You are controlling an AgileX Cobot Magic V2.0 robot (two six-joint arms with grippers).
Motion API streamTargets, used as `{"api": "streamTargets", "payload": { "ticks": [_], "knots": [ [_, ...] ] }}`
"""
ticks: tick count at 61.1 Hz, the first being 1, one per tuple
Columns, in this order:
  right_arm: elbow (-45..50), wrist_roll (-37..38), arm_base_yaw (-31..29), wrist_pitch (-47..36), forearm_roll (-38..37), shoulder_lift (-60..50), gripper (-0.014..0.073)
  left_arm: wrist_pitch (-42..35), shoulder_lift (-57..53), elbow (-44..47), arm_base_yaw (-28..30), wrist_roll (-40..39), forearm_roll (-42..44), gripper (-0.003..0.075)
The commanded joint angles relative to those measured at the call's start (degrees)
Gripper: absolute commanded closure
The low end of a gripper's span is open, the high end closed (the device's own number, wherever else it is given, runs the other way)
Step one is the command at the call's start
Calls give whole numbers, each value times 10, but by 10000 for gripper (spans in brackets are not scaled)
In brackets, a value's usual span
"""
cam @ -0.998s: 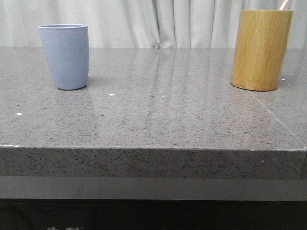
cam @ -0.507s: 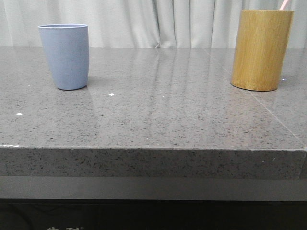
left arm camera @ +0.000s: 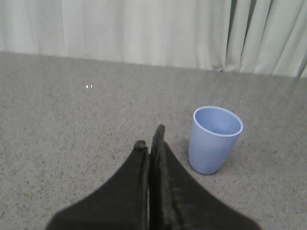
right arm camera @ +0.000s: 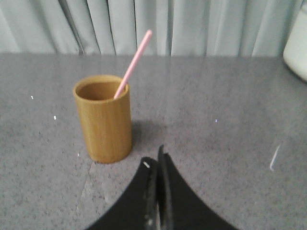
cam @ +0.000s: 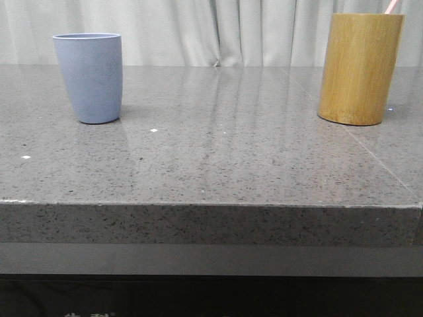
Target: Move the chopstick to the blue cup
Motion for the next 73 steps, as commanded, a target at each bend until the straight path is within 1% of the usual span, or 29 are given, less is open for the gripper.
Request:
{"api": "streamTargets", "payload": {
  "ticks": [1,10,21,25,28,31,33,34,37,42,46,48,56,66,73],
  "knots": [
    [-17,-4,-2,-25,-8,44,661,-42,37,-20,1,-4,-2,739],
    [-17,-4,-2,-22,-5,100,661,-44,92,-20,1,-4,-2,739],
    [-17,-5,-1,8,-1,152,659,-45,145,-20,1,-4,-2,739],
    [-17,-9,-1,10,0,161,636,-45,158,-20,1,-4,-2,736],
    [-17,-16,1,10,5,163,574,-47,164,-20,1,0,-1,716],
    [-17,-24,6,10,9,164,502,-50,167,-20,1,10,-1,669],
    [-17,-29,12,10,12,164,443,-55,170,-20,1,15,-2,624],
    [-17,-32,15,10,12,164,412,-58,170,-20,1,16,-2,582],
    [-17,-36,26,11,13,164,277,-65,170,-20,0,27,-7,472],
    [-18,-36,44,17,13,164,122,-75,170,-25,-13,29,-7,314],
    [-21,-36,60,28,14,164,55,-75,173,-35,-25,29,-7,250],
    [-26,-36,69,38,14,164,43,-72,175,-44,-35,29,-7,244],
    [-47,-36,94,66,14,164,43,-59,204,-88,-71,29,-7,248],
    [-71,-36,110,89,14,164,43,-7,270,-166,-108,29,-7,248],
    [-74,-36,110,90,14,164,43,31,327,-225,-118,30,-4,248]
  ]
}}
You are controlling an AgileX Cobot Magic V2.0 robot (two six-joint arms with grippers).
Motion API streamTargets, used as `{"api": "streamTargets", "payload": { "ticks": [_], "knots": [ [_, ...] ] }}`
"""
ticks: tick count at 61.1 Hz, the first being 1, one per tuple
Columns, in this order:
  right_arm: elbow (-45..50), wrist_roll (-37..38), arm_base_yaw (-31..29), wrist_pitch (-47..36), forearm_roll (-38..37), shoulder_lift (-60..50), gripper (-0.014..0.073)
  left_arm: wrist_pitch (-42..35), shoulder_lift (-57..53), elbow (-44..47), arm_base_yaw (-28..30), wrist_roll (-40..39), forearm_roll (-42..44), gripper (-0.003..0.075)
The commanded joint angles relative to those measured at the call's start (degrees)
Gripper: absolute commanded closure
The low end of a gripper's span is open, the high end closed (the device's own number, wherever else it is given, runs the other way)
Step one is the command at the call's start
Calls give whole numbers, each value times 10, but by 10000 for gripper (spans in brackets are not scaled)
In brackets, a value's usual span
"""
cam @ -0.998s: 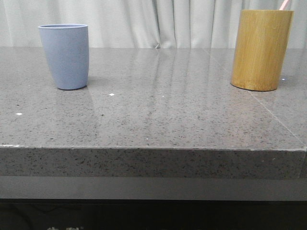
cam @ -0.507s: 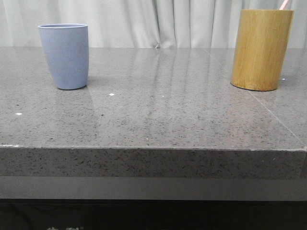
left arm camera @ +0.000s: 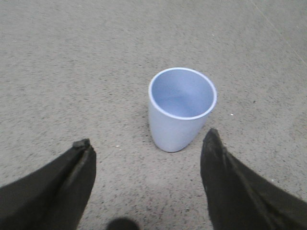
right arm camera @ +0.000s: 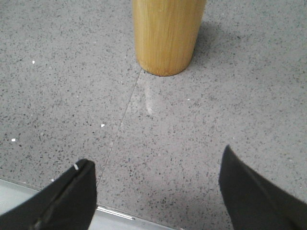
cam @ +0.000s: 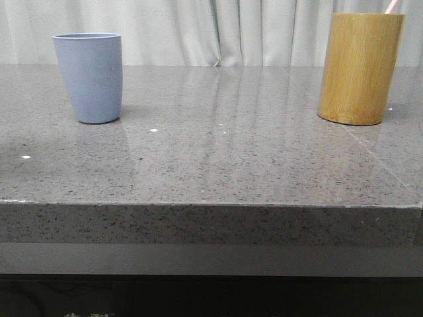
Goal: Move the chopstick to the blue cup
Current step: 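Lower the left gripper onto the light blue cup rim and grasp it, then lift the blue cup with the left gripper toward the bamboo holder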
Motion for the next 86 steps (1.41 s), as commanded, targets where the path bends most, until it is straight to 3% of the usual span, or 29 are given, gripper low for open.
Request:
{"api": "streamTargets", "payload": {
  "ticks": [1,31,51,60,76,86],
  "knots": [
    [-22,-6,0,-26,2,-1,43,-3,38,-60,-10,2,-3,248],
    [-22,-6,0,-7,2,-1,44,138,288,-288,-10,11,2,248],
    [-22,-6,0,-4,2,-1,44,221,396,-400,-10,11,2,276],
    [-22,-6,0,-3,2,-1,44,229,415,-417,-10,11,2,363],
    [-22,-6,0,-1,2,-1,44,239,420,-420,-10,11,0,631],
    [-22,-6,0,-2,0,-1,44,243,420,-421,-10,11,-1,739]
  ]
}}
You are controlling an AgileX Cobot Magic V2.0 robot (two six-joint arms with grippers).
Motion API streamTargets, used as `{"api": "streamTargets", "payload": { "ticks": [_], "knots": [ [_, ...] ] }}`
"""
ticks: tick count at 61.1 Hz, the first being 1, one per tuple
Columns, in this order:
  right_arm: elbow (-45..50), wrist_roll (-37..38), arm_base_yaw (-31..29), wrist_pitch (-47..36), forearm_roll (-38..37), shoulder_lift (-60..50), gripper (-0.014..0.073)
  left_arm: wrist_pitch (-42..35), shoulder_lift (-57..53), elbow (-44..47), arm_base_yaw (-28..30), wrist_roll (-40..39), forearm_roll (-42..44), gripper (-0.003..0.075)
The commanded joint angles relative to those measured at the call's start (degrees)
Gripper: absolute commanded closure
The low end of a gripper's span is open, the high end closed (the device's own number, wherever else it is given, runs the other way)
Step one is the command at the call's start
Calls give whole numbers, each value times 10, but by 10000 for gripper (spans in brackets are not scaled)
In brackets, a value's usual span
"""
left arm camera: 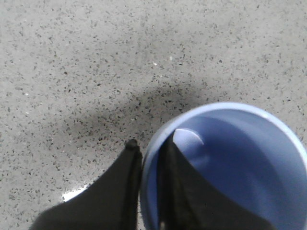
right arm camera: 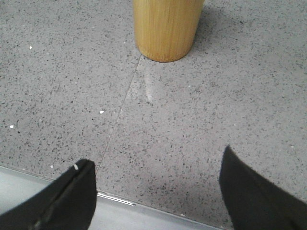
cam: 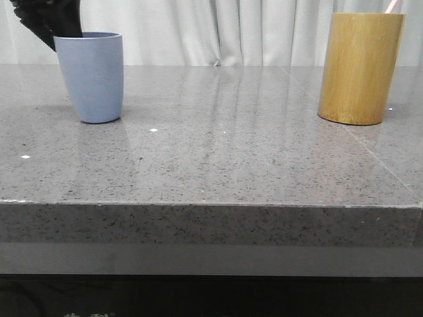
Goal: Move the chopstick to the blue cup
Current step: 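Lift the blue cup with the left gripper toward the bamboo holder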
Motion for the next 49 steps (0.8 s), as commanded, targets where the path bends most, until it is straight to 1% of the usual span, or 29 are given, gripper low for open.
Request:
{"api": "streamTargets", "payload": {
  "ticks": [1,9,22,31,38,49],
  "knots": [
    [-20,-6,0,-30,0,-1,44,-12,-27,-22,-6,1,-9,739],
    [-20,-1,-3,-20,-35,-2,44,17,-27,-40,-22,15,-9,739],
    [-20,10,-28,-5,-37,-2,44,26,-24,-92,-71,17,-9,739],
    [-20,10,-47,-2,-30,-2,44,26,-9,-125,-109,16,-9,739],
    [-20,10,-47,-5,-8,-9,44,25,14,-153,-136,13,-9,739],
    [-20,10,-47,-3,5,-17,44,24,62,-207,-170,4,-9,739]
  ]
}}
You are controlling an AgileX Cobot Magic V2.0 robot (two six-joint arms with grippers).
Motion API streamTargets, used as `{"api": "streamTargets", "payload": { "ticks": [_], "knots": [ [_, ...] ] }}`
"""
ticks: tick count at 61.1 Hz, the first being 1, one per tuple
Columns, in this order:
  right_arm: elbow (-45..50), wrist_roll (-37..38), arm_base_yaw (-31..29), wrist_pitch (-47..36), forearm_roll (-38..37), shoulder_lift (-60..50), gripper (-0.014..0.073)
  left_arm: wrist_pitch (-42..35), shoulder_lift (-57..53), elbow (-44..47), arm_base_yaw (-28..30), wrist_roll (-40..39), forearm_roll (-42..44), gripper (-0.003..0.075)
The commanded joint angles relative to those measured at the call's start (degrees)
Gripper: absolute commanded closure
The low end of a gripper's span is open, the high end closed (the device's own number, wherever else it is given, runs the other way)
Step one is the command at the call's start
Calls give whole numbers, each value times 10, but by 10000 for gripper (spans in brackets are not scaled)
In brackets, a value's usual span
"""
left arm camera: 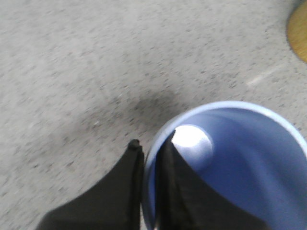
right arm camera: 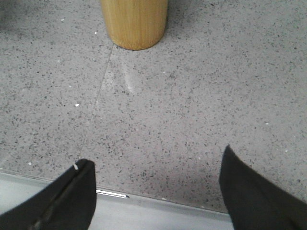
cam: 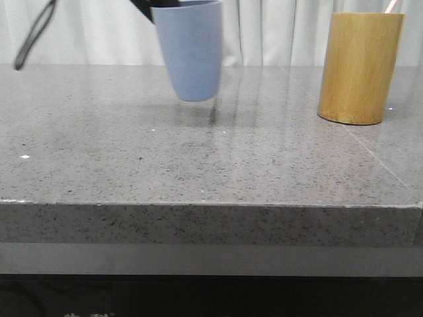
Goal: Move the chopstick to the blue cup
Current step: 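Lift the blue cup with the left gripper toward the bamboo holder, then set the blue cup down, open the left gripper and withdraw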
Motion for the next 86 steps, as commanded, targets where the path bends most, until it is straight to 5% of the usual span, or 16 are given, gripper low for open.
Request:
{"api": "streamTargets", "payload": {
  "ticks": [1,32,50,86],
  "knots": [
    [-20,0,-4,-29,10,-6,44,-24,-10,-45,-17,-15,-8,739],
    [-20,-3,-4,-31,11,-7,44,39,58,-109,-32,-16,-8,734],
    [-20,-3,-4,-33,12,-7,44,46,58,-115,-32,-16,-9,400],
    [-27,27,-12,-101,18,-7,44,49,-29,-136,-19,-17,-52,461]
  ]
}}
